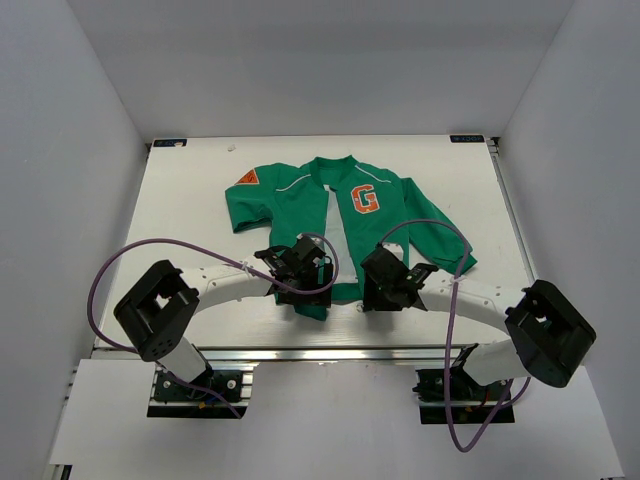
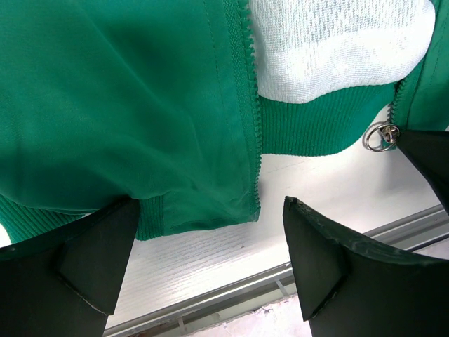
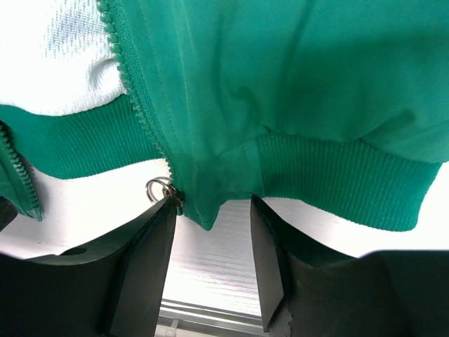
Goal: Zip up the jacket
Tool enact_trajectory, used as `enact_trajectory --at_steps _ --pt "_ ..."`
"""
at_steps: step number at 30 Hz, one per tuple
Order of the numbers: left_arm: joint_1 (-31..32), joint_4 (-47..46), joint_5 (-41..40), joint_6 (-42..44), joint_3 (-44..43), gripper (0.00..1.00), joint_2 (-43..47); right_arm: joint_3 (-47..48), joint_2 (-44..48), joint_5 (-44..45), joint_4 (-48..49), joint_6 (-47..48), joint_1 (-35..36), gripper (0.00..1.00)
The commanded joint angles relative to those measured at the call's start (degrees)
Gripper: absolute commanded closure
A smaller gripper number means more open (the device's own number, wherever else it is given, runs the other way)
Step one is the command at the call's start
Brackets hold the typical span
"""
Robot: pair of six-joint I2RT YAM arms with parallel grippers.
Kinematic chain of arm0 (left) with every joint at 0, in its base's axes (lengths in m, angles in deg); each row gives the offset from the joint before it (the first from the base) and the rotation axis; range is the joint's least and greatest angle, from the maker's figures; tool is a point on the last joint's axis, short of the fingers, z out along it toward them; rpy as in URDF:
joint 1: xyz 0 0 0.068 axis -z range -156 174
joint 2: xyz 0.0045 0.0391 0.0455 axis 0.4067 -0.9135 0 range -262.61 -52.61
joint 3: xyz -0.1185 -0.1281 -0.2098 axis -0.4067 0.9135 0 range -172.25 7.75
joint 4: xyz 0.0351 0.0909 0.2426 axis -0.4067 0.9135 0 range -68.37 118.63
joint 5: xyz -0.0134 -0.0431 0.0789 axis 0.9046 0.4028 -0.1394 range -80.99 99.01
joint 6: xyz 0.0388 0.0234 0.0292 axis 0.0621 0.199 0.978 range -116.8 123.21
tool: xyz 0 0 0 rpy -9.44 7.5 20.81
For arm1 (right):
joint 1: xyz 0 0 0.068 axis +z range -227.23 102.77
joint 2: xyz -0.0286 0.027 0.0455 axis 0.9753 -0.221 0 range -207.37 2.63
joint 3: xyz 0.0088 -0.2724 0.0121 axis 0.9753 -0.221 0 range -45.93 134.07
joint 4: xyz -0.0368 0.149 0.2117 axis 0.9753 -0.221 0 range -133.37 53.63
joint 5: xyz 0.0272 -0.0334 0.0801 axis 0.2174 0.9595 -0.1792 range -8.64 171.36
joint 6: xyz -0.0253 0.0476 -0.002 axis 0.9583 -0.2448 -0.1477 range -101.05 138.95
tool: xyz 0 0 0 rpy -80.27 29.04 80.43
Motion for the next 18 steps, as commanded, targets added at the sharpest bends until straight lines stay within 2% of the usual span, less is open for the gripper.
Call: enact_trajectory --at_steps 1,5,8,18 --pt "-0.28 0.63 0.58 -0.09 1.01 0.07 1.25 -0.27 0.02 0.02 -1.22 -1.67 -0.24 0.49" --pt "-0.28 0.81 0.58 -0.18 1.10 0.07 1.25 -0.01 -1.30 0.11 -1.31 -2.55 -0.41 0.49" --pt "-0.28 0.63 0.67 -0.18 1.28 0.07 1.33 0.43 -1.48 -0.25 -0.87 -2.46 -0.41 0.45" --pt "-0.28 0.37 0.67 -0.18 1.54 0.07 1.60 2.01 2.48 0.28 -1.22 -1.75 -0.50 0.42"
